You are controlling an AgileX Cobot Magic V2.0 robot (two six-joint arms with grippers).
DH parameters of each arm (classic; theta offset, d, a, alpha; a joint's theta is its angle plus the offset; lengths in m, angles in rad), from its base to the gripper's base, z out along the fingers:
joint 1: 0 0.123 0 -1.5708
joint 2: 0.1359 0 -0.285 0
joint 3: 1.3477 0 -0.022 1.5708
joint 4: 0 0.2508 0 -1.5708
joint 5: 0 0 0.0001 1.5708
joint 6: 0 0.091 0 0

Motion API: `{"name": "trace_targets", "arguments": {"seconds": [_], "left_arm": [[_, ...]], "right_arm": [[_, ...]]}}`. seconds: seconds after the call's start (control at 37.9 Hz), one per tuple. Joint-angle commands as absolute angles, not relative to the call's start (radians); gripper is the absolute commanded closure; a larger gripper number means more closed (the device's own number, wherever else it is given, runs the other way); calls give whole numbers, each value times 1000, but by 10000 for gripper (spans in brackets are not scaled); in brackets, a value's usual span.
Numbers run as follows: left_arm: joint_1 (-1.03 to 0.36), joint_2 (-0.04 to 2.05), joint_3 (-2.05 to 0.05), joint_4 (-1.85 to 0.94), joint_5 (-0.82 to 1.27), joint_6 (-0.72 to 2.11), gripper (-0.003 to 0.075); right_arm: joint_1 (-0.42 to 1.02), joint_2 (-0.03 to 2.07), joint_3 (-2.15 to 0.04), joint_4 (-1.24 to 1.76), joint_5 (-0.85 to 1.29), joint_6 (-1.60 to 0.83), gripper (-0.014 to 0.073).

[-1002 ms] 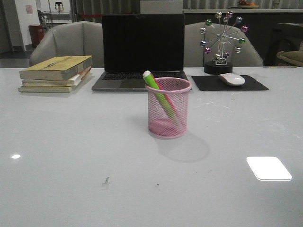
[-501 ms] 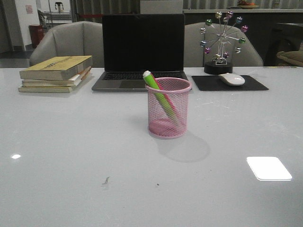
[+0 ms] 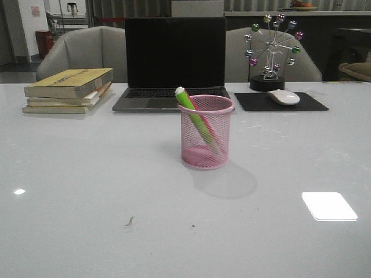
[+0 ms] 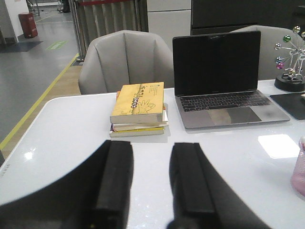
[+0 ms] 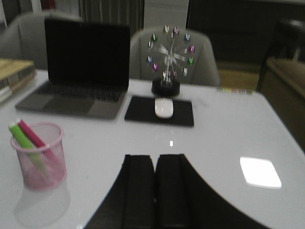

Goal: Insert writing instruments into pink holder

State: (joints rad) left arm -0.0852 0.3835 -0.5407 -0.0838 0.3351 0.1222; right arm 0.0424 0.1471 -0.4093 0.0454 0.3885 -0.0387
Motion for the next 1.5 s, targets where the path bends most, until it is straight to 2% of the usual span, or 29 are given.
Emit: {"name": "trace_targets", "arguments": {"seconds": [0.0,0.13,0.42,0.58,0.9,1.48], "left_arm": [[-83,390,-569,-93,245,115,440],[-83,390,-569,-93,245,115,440],[-83,392,-568,-93,245,115,440],[-83,392,-568,-93,245,115,440],[-83,392,-568,-93,245,115,440],[-83,392,-568,-93,245,115,440]], "right_arm": [[38,52,-384,49,200,-44,573],[38,-31,-309,49,120,-44,573],[38,-29,-98,49,-71,-44,573],[38,-29,27,49,-104,-44,573],[38,-29,31,49,142,-44,573],[38,-29,31,49,176,-44,573]]}}
